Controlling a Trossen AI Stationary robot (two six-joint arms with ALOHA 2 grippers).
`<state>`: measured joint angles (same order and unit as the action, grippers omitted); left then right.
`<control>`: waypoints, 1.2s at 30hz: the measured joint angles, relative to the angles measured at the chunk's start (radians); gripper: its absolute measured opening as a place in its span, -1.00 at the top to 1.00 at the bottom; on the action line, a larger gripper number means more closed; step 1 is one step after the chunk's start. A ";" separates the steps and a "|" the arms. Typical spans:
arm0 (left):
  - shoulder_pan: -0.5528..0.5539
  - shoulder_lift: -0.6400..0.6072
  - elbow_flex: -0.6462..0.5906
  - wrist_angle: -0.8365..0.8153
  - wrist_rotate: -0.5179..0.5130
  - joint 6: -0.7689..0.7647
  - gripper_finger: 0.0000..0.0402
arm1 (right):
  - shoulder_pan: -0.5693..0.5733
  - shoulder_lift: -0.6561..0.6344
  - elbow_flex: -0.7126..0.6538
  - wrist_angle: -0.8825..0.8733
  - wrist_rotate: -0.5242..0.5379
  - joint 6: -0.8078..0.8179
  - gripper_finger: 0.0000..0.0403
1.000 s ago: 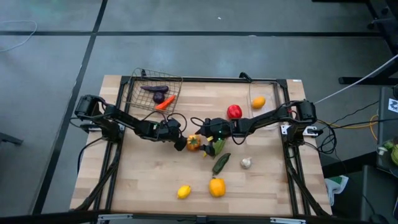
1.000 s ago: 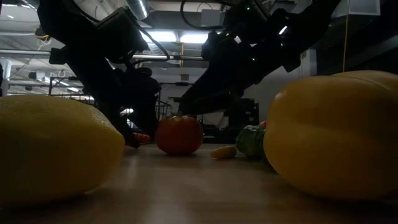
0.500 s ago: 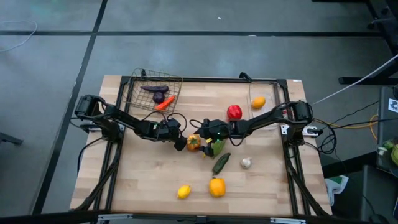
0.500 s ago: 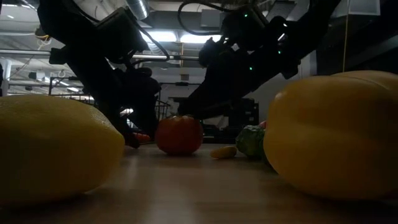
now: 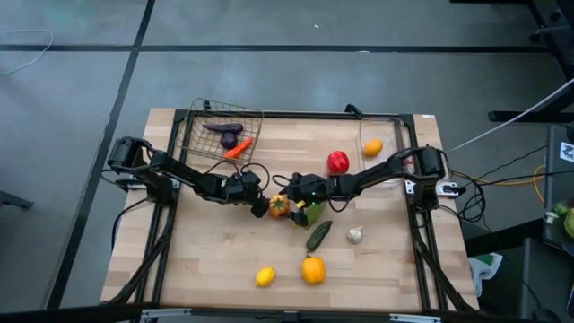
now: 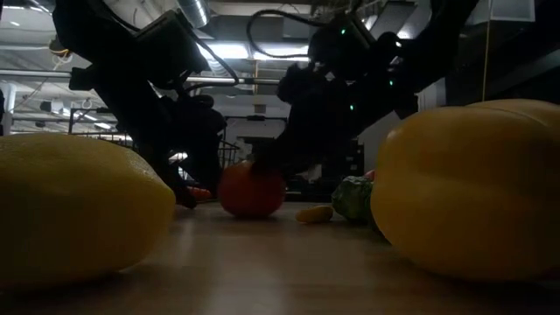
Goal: Sort produce into baskets
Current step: Put the orange tomato into the transparent bin
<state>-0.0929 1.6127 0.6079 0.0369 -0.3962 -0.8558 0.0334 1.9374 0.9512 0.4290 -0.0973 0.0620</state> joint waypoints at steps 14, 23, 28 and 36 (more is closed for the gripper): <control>0.000 0.000 0.000 -0.001 -0.001 0.000 -0.99 | 0.000 0.042 0.001 0.056 -0.027 0.009 -0.96; 0.000 0.000 0.000 0.000 -0.001 0.000 -0.99 | 0.000 0.043 0.001 0.061 -0.018 0.017 -0.96; 0.000 0.000 0.000 0.000 -0.001 0.000 -0.99 | 0.000 0.044 0.001 0.062 -0.018 0.019 -0.96; 0.000 0.000 0.000 0.000 -0.001 0.000 -0.99 | 0.000 0.044 0.000 0.064 -0.017 0.019 -0.96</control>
<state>-0.0929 1.6127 0.6079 0.0368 -0.3969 -0.8562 0.0332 1.9812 0.9513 0.4934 -0.1143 0.0811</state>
